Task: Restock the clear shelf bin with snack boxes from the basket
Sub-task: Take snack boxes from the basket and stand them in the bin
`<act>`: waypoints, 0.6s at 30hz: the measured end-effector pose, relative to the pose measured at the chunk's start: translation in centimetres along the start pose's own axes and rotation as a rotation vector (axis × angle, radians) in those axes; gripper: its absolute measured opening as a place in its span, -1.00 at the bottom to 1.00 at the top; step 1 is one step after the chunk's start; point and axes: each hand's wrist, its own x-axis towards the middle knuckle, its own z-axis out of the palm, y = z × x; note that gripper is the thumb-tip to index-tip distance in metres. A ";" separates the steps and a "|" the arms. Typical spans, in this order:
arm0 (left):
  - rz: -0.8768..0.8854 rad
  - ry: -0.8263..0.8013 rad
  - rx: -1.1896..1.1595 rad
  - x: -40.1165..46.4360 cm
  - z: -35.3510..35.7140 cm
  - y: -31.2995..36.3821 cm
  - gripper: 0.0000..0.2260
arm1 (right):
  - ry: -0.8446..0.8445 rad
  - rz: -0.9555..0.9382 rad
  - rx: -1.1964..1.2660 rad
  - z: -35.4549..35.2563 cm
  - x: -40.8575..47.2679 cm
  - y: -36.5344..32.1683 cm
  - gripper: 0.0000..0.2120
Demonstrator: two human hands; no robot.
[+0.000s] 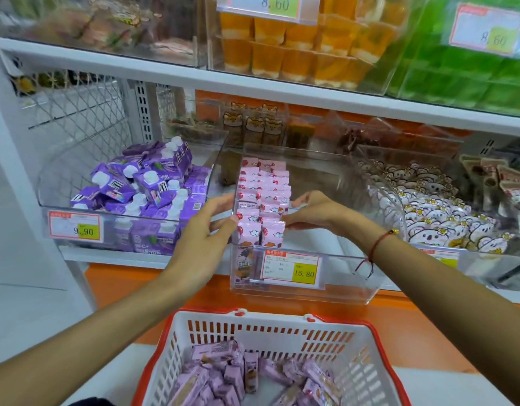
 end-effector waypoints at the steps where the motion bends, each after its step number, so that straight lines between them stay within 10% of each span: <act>1: -0.004 -0.005 -0.002 0.1 0.0 0.0 -0.74 | -0.029 0.011 0.033 -0.3 -0.2 0.2 -0.78; 9: -0.082 0.049 -0.062 0.1 -0.4 0.5 -0.77 | -0.035 -0.076 -0.249 -1.8 -4.0 0.5 -0.69; 14: 0.318 0.188 0.209 -2.4 -0.3 2.2 -0.88 | 0.388 -0.763 -0.501 -2.1 -12.1 1.3 -0.88; 18: 0.482 -0.087 0.445 -5.6 2.0 0.6 -0.91 | -0.018 -0.664 -0.499 0.2 -16.6 6.0 -0.97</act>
